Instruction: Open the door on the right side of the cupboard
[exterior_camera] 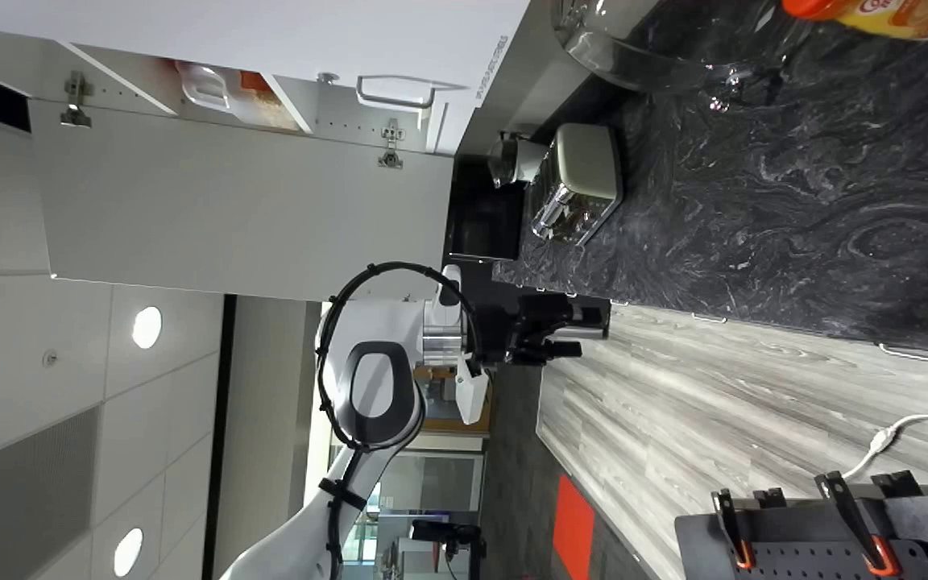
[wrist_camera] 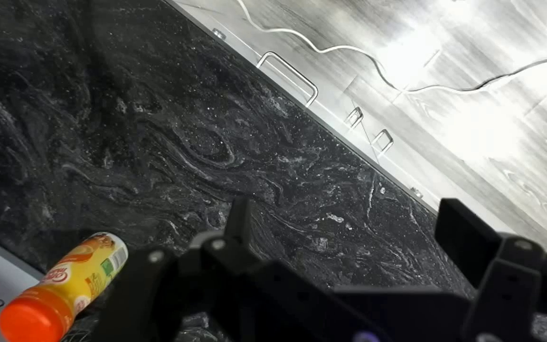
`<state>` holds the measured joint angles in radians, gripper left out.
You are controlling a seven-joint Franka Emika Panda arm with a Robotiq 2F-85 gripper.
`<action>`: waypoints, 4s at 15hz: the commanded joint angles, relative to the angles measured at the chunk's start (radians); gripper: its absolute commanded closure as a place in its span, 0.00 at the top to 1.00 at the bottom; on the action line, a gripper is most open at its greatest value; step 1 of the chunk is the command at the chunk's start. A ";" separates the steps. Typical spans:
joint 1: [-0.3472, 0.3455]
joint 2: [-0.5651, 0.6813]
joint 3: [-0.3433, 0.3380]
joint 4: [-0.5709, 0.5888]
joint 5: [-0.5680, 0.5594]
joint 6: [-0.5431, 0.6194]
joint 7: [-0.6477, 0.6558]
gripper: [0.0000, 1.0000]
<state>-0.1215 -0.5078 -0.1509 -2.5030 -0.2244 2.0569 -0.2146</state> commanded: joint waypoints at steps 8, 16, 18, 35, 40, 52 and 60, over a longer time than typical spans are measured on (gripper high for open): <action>-0.023 -0.054 0.010 0.004 -0.013 0.149 0.077 1.00; -0.097 -0.109 0.007 0.090 -0.024 0.468 0.120 1.00; -0.114 -0.101 0.012 0.103 -0.022 0.585 0.132 1.00; -0.186 0.082 0.044 0.254 0.015 0.977 0.191 1.00; -0.201 0.188 0.085 0.335 -0.001 1.060 0.222 1.00; -0.311 0.324 0.208 0.446 -0.015 1.101 0.328 1.00; -0.375 0.374 0.264 0.511 -0.047 1.094 0.358 1.00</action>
<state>-0.4496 -0.1656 0.0780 -2.0387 -0.2286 3.1352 0.0884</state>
